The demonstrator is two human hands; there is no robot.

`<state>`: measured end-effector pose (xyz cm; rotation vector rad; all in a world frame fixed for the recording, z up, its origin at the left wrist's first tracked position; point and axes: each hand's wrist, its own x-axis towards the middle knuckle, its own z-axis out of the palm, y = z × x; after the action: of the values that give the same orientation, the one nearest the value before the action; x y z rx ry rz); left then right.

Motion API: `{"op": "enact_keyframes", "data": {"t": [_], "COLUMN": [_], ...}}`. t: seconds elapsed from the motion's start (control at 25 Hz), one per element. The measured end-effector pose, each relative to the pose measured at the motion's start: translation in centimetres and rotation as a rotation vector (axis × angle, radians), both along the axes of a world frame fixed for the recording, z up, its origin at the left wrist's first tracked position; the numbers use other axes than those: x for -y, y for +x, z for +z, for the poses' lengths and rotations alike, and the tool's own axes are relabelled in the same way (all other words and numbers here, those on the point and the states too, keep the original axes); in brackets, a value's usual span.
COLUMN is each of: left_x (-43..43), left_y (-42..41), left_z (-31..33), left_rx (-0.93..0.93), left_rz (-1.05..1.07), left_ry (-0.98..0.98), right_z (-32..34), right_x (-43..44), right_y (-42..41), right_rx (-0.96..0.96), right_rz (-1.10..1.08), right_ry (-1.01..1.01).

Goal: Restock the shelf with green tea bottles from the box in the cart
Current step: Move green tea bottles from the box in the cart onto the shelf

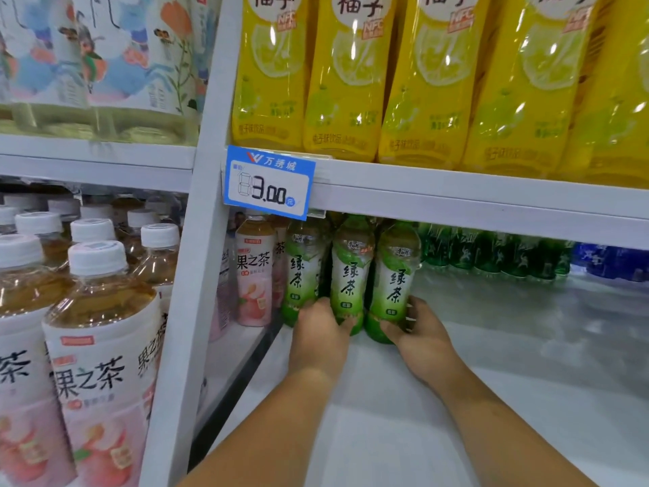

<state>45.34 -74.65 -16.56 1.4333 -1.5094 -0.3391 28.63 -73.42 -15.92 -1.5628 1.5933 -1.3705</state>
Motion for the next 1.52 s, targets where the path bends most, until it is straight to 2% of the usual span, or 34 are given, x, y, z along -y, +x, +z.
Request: {"op": "enact_keyframes", "data": {"t": [0.36, 0.64, 0.76, 1.0, 1.28, 1.52], "left_x": [0.0, -0.5, -2.1, -4.6, -10.8, -17.4], "left_y": [0.3, 0.3, 0.4, 0.6, 2.0, 3.5], "left_z": [0.0, 0.5, 0.9, 2.2, 2.6, 3.8], "left_rx": [0.018, -0.051, -0.166, -0.190, -0.233, -0.288], "left_rz": [0.035, 0.013, -0.026, -0.116, -0.298, -0.415], "left_ry": [0.014, 0.002, 0.033, 0.185, 0.274, 0.297], "right_z": [-0.3, -0.1, 0.5, 1.3, 1.7, 2.3], "right_x": [0.4, -0.1, -1.5, -5.9, -11.5, -17.7], "right_y": [-0.1, 0.1, 0.3, 0.6, 1.8, 2.1], "right_rx": [-0.016, -0.049, -0.036, -0.026, -0.144, -0.131], "right_rz": [-0.011, -0.052, -0.124, -0.108, -0.053, 0.004], "right_ry": [-0.010, 0.007, 0.050, 0.211, 0.163, 0.197]}}
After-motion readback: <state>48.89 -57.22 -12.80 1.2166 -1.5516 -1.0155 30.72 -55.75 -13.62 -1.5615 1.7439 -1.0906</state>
